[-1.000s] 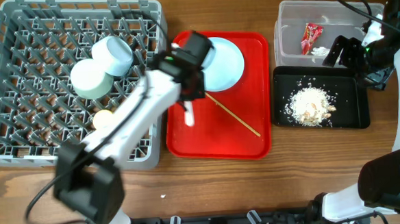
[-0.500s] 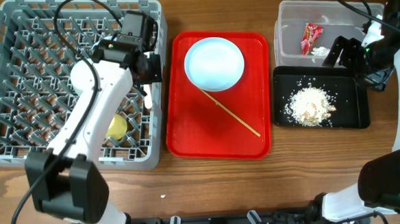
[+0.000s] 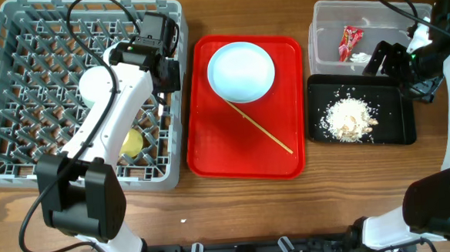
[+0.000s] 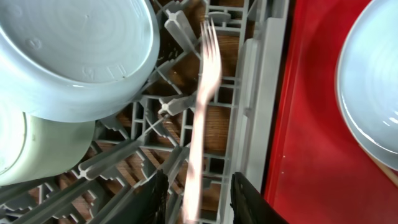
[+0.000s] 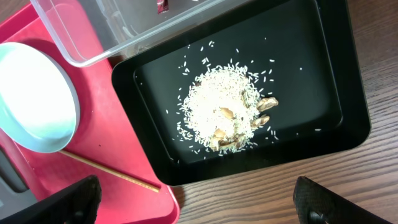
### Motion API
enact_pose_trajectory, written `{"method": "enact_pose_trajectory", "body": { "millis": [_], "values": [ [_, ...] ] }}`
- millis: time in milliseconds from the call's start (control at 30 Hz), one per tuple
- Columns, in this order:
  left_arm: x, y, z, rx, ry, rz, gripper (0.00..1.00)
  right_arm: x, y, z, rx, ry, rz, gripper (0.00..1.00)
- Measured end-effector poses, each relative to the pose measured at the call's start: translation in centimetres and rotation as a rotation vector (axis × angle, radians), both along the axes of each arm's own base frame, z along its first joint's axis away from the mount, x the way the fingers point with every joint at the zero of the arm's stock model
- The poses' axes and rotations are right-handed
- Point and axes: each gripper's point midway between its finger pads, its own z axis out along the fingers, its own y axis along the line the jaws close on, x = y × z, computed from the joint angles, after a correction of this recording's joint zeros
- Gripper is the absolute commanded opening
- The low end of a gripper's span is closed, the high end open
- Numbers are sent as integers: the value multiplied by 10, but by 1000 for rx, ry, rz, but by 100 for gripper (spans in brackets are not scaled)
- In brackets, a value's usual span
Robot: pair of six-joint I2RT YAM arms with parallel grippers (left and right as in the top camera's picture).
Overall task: Sort waste into correct bins and load items into the dishwasher rack
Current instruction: 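Lower the fork into the rack with the left gripper and release, then move the left gripper back to the wooden chopstick on the red tray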
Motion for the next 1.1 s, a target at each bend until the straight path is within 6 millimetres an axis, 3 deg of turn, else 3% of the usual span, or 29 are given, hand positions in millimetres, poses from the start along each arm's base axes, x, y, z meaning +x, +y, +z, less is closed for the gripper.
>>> {"method": "enact_pose_trajectory", "body": {
  "millis": [200, 300, 367, 433, 467, 533, 633, 767, 1100],
  "values": [
    [0, 1, 0, 6, -2, 2, 34, -1, 0, 0, 1, 2, 0, 100],
    [-1, -6, -1, -28, 6, -3, 49, -1, 0, 0, 1, 2, 0, 100],
    [-3, -14, -2, -71, 14, 1, 54, -1, 0, 0, 1, 2, 0, 100],
    [-11, -44, -3, -175, 40, -9, 78, 0, 0, 0, 1, 2, 0, 100],
    [-14, -55, -3, -204, 50, -17, 84, -1, 0, 0, 1, 2, 0, 100],
    [-23, -83, -3, -281, 72, -34, 83, -1, 0, 0, 1, 2, 0, 100],
    [-38, -128, 1, -390, 101, -92, 73, -1, 0, 0, 1, 2, 0, 100],
    [-50, -172, 8, -473, 99, -142, 83, -1, 0, 0, 1, 2, 0, 100],
    [-82, -214, -6, -452, 99, 127, 82, -1, 0, 0, 1, 2, 0, 100]
  ]
}}
